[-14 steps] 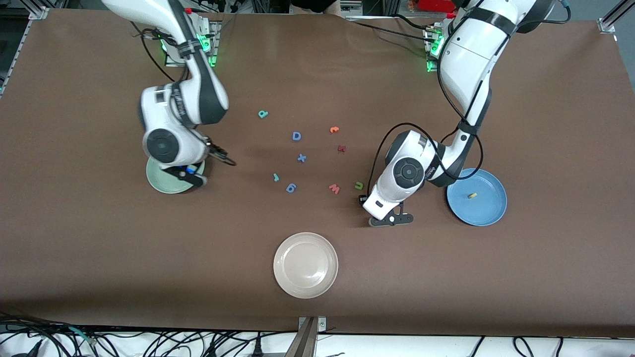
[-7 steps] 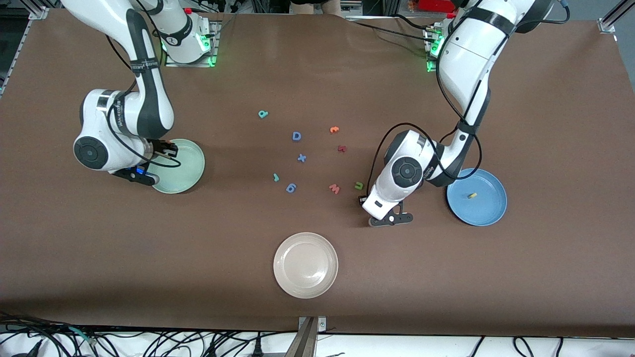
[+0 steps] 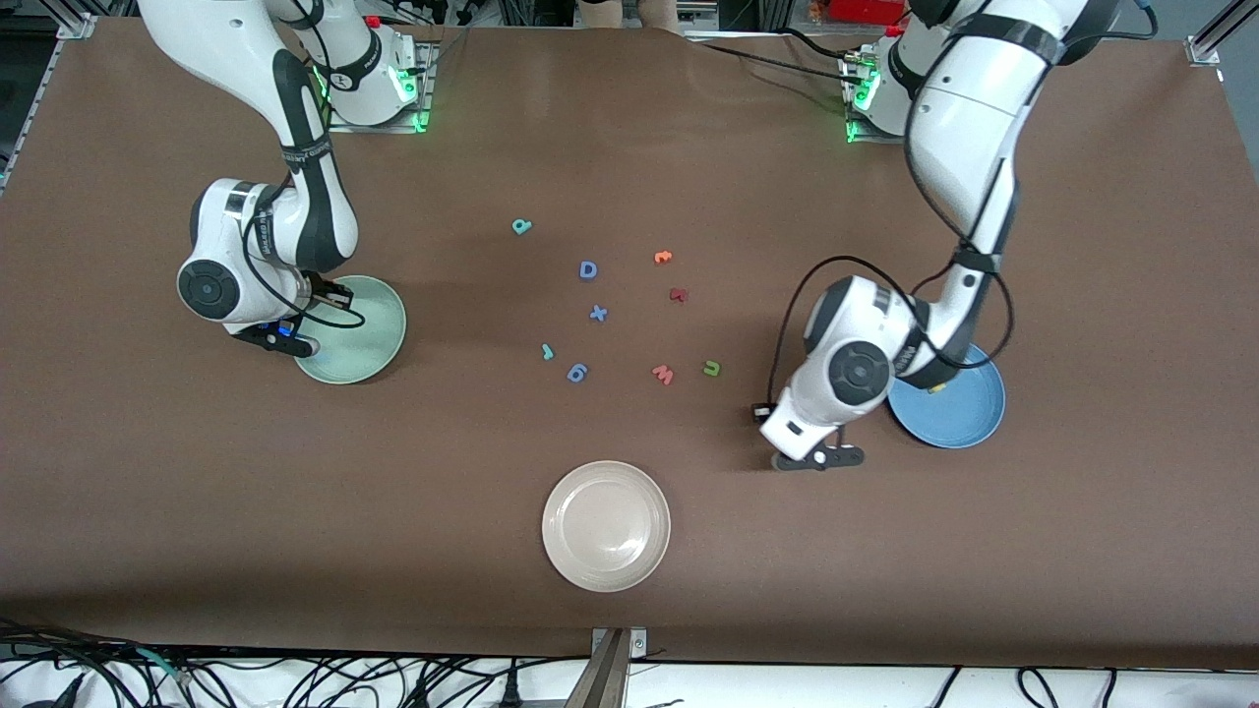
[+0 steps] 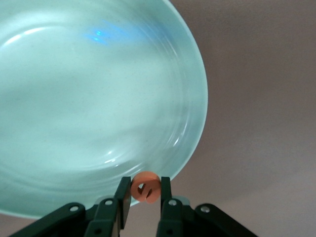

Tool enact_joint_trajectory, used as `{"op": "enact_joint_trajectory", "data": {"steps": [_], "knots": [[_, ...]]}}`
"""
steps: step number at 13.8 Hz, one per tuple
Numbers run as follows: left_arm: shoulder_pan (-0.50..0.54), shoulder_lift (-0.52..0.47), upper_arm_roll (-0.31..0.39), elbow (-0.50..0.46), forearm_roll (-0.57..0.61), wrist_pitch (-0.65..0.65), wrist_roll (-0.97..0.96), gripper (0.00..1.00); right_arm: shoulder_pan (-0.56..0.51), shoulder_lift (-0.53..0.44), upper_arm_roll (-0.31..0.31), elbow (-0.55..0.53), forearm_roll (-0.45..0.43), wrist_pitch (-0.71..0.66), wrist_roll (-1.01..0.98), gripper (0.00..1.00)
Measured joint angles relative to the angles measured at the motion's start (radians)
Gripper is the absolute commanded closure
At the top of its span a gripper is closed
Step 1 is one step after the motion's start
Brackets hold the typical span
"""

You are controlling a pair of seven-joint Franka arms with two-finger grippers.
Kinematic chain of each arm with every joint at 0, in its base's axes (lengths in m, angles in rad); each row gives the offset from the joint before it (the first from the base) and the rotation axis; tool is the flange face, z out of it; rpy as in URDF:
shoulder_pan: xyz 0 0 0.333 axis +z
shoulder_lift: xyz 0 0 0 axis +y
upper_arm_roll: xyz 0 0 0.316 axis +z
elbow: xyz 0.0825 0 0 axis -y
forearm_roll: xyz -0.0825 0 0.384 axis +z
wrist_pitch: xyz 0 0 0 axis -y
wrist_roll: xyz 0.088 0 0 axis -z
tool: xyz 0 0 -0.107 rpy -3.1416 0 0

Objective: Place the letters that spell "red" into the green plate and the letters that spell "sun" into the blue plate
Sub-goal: 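Drop the yellow 2 on the blue plate with the left gripper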

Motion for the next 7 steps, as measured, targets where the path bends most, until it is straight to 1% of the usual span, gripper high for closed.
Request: {"op": "enact_joint_trajectory", "data": {"steps": [2, 3, 4, 6, 7], "knots": [[0.068, -0.010, 0.002, 0.031, 0.003, -0.090, 0.110, 0.82, 0.000, 0.013, 0.001, 0.000, 0.000, 0.009, 0.000, 1.00], [0.105, -0.014, 0.004, 0.037, 0.003, -0.118, 0.167, 0.82, 0.001, 0.015, 0.001, 0.000, 0.000, 0.012, 0.000, 0.97], [0.143, -0.018, 0.004, 0.040, 0.004, -0.144, 0.224, 0.81, 0.001, 0.017, 0.001, 0.000, 0.000, 0.015, -0.002, 0.87], [0.208, -0.027, 0.004, 0.042, 0.013, -0.207, 0.324, 0.81, 0.001, 0.018, 0.001, 0.000, 0.000, 0.021, -0.014, 0.48], [0.231, -0.029, 0.004, 0.042, 0.042, -0.238, 0.358, 0.76, 0.001, 0.019, 0.001, 0.001, 0.000, 0.021, -0.016, 0.30]]}}
